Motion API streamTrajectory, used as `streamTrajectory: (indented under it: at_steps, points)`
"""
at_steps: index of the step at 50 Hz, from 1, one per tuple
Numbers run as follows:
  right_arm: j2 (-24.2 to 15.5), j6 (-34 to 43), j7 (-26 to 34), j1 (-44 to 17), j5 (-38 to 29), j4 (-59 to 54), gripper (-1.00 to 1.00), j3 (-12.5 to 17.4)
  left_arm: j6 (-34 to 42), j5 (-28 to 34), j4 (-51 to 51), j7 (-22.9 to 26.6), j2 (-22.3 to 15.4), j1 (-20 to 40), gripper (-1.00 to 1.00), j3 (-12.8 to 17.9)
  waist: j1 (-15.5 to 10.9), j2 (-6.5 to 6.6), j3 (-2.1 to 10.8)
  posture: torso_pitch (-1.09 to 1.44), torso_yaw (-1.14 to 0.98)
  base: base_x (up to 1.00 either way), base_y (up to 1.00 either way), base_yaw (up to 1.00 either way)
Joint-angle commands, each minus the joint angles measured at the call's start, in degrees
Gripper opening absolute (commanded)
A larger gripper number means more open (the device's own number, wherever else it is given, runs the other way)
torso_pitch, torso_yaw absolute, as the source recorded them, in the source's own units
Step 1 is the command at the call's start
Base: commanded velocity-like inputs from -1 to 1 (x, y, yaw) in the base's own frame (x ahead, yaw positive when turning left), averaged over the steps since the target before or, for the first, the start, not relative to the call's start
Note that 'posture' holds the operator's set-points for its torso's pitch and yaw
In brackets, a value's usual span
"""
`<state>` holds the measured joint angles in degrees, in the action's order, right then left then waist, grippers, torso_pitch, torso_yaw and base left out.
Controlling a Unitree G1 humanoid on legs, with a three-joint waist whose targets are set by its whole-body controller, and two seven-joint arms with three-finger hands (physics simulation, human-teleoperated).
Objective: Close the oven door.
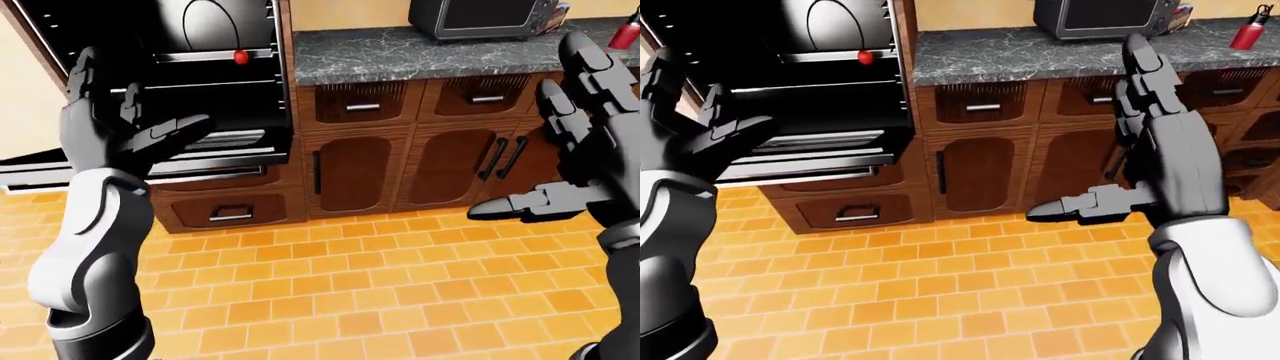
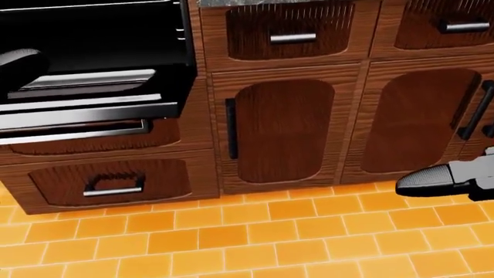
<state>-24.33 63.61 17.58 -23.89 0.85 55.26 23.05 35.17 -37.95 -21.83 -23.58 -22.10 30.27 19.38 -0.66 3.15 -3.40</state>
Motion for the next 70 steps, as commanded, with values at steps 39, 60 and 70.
streamTrajectory:
  at_steps: [39, 60, 70]
  points:
    - [-1.69, 0.77, -2.99, -3.35, 3.55, 0.72, 1.0, 2.66, -0.89, -0.71, -1.77, -0.36, -0.98, 2.34, 1.0, -0.01, 0.63, -6.59, 2.4, 0.0, 0.0, 0.25, 0.2, 0.0]
    - [-2.02, 1.65, -5.09, -3.76, 6.41, 0.57, 1.0, 3.16, -1.15, -0.79, -1.42, -0.28, -1.2, 2.5, 1.0, 0.08, 0.05, -4.78, 2.14, 0.0, 0.0, 0.09, 0.34, 0.0]
    - [-2.68, 2.7, -5.54, -4.43, 7.35, 0.84, 1.0, 3.54, -0.64, -1.43, -1.85, -0.77, -1.49, 2.82, 1.0, 0.36, 0.73, -4.26, 2.13, 0.0, 0.0, 0.0, 0.34, 0.0]
